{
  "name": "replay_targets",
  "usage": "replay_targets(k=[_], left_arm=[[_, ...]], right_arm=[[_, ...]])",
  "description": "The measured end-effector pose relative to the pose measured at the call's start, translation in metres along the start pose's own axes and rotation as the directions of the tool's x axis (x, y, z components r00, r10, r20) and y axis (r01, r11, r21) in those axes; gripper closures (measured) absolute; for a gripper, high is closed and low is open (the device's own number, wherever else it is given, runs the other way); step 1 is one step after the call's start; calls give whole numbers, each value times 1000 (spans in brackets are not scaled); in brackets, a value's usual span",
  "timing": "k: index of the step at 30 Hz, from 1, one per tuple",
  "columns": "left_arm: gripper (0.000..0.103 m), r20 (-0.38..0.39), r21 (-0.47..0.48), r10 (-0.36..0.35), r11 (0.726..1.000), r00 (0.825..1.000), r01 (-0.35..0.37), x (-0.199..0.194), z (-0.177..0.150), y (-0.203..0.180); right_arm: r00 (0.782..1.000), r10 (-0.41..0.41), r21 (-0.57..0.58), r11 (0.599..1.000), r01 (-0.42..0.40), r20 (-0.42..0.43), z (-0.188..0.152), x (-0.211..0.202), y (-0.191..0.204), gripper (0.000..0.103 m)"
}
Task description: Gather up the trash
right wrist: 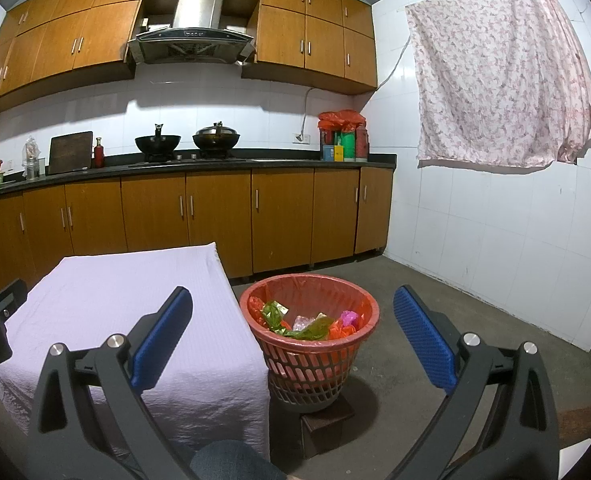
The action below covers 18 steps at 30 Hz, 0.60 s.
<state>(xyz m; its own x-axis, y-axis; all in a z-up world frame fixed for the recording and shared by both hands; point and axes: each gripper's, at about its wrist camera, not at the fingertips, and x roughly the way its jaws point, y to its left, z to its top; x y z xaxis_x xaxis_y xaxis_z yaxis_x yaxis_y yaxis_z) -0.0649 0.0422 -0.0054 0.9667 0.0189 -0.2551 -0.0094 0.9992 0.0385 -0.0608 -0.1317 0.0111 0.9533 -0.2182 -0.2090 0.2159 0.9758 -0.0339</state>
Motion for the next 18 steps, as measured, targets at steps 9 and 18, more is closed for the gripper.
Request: replay_targets(k=[9,18], left_arm=[[2,-2,-1,0,1000,1000,0,0,-1,0],[2,-3,-1,0,1000,1000,0,0,-1,-1]], right_arm=[[1000,1,0,1000,-1,0,1,0,-1,4],[1000,1,-1,1000,-1,-1,1,0,-2,4]])
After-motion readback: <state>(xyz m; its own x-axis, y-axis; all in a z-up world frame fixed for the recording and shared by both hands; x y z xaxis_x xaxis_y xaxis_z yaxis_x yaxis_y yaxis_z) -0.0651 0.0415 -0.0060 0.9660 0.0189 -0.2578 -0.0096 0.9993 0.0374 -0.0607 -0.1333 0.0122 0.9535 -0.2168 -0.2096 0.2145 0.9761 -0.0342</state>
